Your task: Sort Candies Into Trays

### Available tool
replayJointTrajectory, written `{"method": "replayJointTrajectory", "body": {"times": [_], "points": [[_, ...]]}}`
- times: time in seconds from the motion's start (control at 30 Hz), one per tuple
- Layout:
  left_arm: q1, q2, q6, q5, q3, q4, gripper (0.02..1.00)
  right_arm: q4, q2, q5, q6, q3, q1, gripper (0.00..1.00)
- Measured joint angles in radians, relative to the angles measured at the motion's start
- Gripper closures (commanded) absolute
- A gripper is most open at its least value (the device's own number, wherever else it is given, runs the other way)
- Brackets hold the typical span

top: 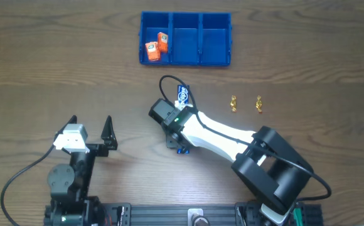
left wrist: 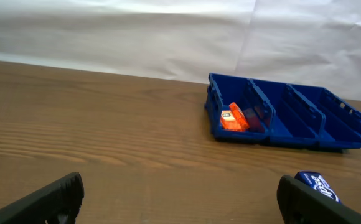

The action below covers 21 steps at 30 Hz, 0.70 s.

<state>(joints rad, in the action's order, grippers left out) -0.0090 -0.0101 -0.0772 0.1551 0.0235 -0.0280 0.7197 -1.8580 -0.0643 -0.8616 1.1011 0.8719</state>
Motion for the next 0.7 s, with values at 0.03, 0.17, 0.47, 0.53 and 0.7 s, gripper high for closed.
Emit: {"method": "replayJointTrajectory", "body": {"times": [0.03,0.17,0.47,0.53,0.7], "points": [[0.0,0.0,0.0,0.0,0.0,0.0,0.02,0.001,0.0,0.0,0.001,0.003,0.0,0.75],[0.0,0.0,0.0,0.0,0.0,0.0,0.02,0.017,-0.001,-0.005,0.002,0.016,0.0,0.792],[0.0,0.0,0.0,0.0,0.0,0.0,0.02,0.296,0.063,-0.129,0.069,0.305,-0.016,0.827],[0.0,0.0,0.0,0.0,0.0,0.0,0.02,0.331,0.076,-0.152,0.113,0.432,-0.052,0.838],[0.0,0.0,0.0,0.0,0.0,0.0,0.02,0.331,0.042,-0.201,0.256,0.752,-0.218,0.836]]}}
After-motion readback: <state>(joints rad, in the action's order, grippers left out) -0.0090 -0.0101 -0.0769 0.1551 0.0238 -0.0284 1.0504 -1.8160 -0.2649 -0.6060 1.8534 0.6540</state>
